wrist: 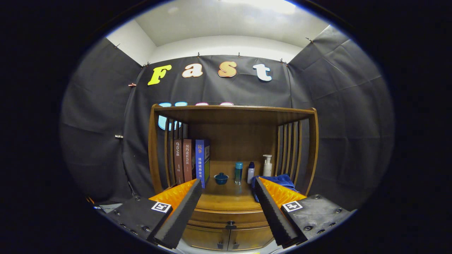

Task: Pull open the drawer, take out the items inside it, and place them on the countertop above the cabinet.

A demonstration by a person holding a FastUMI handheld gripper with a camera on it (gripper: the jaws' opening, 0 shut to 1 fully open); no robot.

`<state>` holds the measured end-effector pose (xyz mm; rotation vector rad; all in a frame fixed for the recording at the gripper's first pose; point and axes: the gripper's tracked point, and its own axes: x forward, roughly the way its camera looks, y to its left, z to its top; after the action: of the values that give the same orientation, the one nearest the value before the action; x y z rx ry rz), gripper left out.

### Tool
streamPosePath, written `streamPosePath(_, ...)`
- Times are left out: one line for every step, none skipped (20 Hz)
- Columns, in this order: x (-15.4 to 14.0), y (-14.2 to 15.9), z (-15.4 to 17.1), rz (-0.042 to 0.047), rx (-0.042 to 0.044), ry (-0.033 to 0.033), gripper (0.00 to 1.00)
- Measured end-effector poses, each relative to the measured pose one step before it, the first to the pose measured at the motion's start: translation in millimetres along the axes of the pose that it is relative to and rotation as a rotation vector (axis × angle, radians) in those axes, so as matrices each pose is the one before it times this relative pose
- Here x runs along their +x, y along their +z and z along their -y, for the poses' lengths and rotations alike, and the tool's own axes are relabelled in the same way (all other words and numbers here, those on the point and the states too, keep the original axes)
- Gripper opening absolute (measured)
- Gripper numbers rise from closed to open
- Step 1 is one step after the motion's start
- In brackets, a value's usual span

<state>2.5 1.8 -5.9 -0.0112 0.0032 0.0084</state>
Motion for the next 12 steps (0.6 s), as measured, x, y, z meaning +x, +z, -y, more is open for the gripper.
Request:
streamPosePath(0.71, -2.12, 0.86, -0.00162, 0.00585, -0.00095, 0.98)
streamPosePath(1.6, -3.68, 1.57, -0.00515, 0.00417, -0.00168, 0.98)
streamPosePath(1.18, -5.2, 1.04, -0.0079, 0.00304, -0.00039, 0.98)
streamPosePath(1.92, -4.66, 0.78, -0.01082, 0.00158, -0.001, 0.98)
streamPosePath(2.84, -8.27, 0.07, -0.01388, 0.00164, -0.00081, 0.98)
streamPosePath(3.49, -7.19, 1.78, -0.01411, 0.00278, -0.00214, 0.98)
streamPosePath(2.57, -5.3, 1.94, -0.00952, 0.00403, 0.00012, 0.98)
streamPosePath(2.92, -7.62, 1.35, -0.00956, 0.00577, -0.00258, 0.99)
streamPosePath(3.72, -8.58, 0.66, -0.01053, 0.00403, -0.00256, 0.99)
streamPosePath(3.55, -9.97, 0.35, -0.01531, 0.00324, -0.0004, 0.98)
streamPosePath(3.98, -10.91, 0.02, -0.01849, 0.00515, 0.0016, 0.98)
streamPosePath(4.84, -10.69, 0.58, -0.02146, 0.00321, -0.00231, 0.99)
